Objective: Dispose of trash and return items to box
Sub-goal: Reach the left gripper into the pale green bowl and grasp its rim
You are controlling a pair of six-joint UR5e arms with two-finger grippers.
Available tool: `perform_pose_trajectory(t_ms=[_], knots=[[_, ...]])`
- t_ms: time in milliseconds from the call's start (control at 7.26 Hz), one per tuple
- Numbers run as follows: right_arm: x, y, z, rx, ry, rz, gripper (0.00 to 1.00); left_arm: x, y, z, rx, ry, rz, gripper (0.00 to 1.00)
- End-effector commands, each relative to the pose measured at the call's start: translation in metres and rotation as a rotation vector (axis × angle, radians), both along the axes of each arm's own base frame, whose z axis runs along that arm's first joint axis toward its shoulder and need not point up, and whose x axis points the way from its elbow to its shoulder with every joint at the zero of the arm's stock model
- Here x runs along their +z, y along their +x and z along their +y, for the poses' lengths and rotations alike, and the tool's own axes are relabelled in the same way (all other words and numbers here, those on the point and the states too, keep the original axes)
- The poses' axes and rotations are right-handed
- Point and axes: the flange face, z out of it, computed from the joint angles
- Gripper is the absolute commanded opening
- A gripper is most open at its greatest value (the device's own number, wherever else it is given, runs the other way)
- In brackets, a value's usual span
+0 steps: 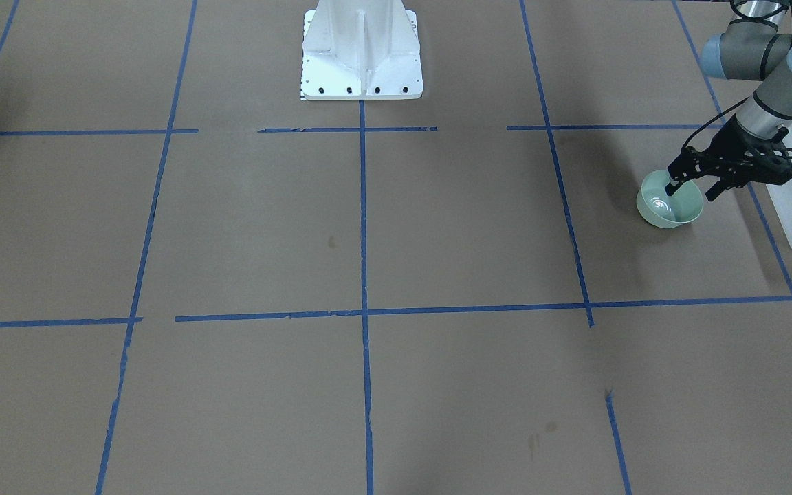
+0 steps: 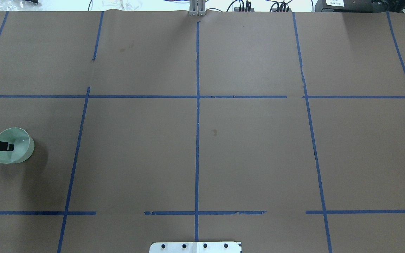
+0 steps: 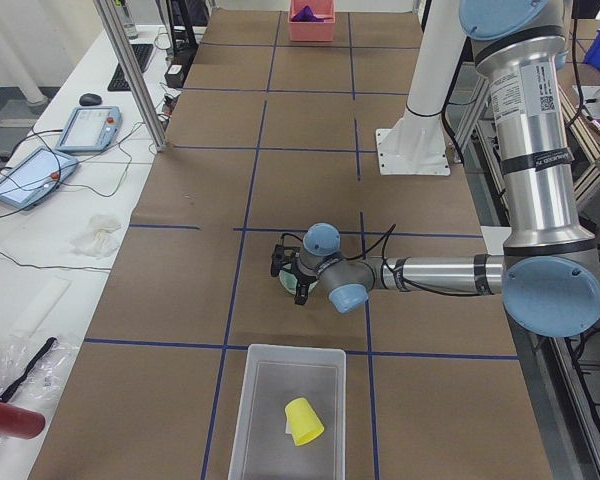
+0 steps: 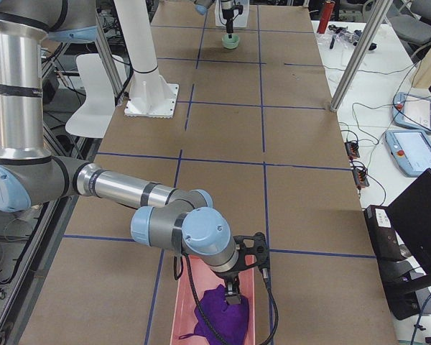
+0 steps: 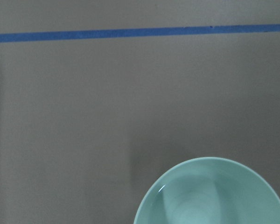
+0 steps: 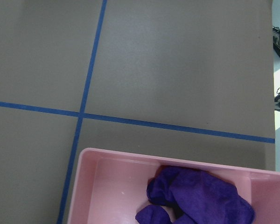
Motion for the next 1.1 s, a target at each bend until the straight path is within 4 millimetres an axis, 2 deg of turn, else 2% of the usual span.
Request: perform_pose_trajectory(t_ms=[0,138,275,413,688,826,964], knots=[[-0.071,-0.02,-0.008,0.003,-0.026,-0.027,1.0,0.004,0.006,0.003,0.013,-0.008,-0.004,0.49],[-0.099,-0.028,-0.006,0.006,-0.05,-0.036,1.0,0.004,0.005,0.003,0.011,-0.008,-0.004,0.06],[-0.122,-0.039,-0.006,0.021,-0.077,-0.047,1.0,-0.002,0.004,0.003,0.012,-0.001,0.006,0.0],[-0.131,-0.053,-0.01,0.034,-0.109,-0.058,1.0,-0.012,0.004,0.002,0.013,0.005,0.02,0.0],[-0.159,-0.098,-0.021,0.082,-0.202,-0.091,1.0,-0.041,0.004,0.005,0.065,-0.059,0.071,0.0],[-0.173,-0.115,-0.022,0.076,-0.208,-0.095,1.0,-0.057,-0.011,-0.001,0.064,-0.07,0.112,0.0],[-0.173,-0.12,-0.023,0.067,-0.209,-0.095,1.0,-0.058,-0.039,-0.012,0.024,-0.064,0.129,0.0]])
